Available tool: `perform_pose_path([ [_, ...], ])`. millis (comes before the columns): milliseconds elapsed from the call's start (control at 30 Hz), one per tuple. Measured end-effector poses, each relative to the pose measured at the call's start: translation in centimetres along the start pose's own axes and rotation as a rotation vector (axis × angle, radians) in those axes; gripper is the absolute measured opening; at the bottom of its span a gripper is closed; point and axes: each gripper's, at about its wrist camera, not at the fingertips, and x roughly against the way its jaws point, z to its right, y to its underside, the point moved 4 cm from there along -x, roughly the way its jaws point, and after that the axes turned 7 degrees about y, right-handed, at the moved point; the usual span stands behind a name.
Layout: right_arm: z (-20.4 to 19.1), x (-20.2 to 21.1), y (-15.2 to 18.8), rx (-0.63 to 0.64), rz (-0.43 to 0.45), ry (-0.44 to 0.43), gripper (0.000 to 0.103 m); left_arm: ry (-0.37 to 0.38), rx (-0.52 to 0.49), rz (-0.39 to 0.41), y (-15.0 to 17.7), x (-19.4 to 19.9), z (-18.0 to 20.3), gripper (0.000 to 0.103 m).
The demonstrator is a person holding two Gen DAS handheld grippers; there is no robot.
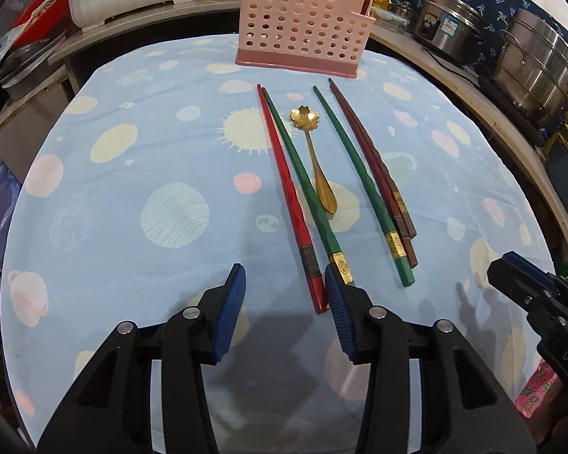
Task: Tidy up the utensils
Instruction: 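Bring both tools back down over the remaining utensils, then grasp a red chopstick with the left tool while the right tool grasps a brown chopstick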
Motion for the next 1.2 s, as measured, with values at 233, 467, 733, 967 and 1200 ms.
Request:
perform_pose_path([
  [233,-0.7,-0.9,-0.2,0.016,-0.007,-0.009,0.027,-0.012,0.019,0.001,0.0,0.3,-1.5,0.007],
  [467,-2.5,-2.9,-2.0,0.053,0.007,-0.021,0.025,-0.012,0.034,0.007,-0.1,0.4,-2.4,0.007],
  [733,-3.7,-5.5,-2.2,0.102,-0.016,0.001,0.021,-0.004,0.033,0.008,-0.3,0.2,-2.6,0.008],
  [967,-4.7,-6.0,-1.9,0.134,-0.023,0.004,0.021,0.006,0.043,0.01,-0.6,-0.1,-2.7,0.008],
  [1200,-4.9,-6.8,-2.7,0.14,-0.012,0.015,0.009,0.021,0.052,0.011,-0.7,-0.1,-2.9,0.008],
])
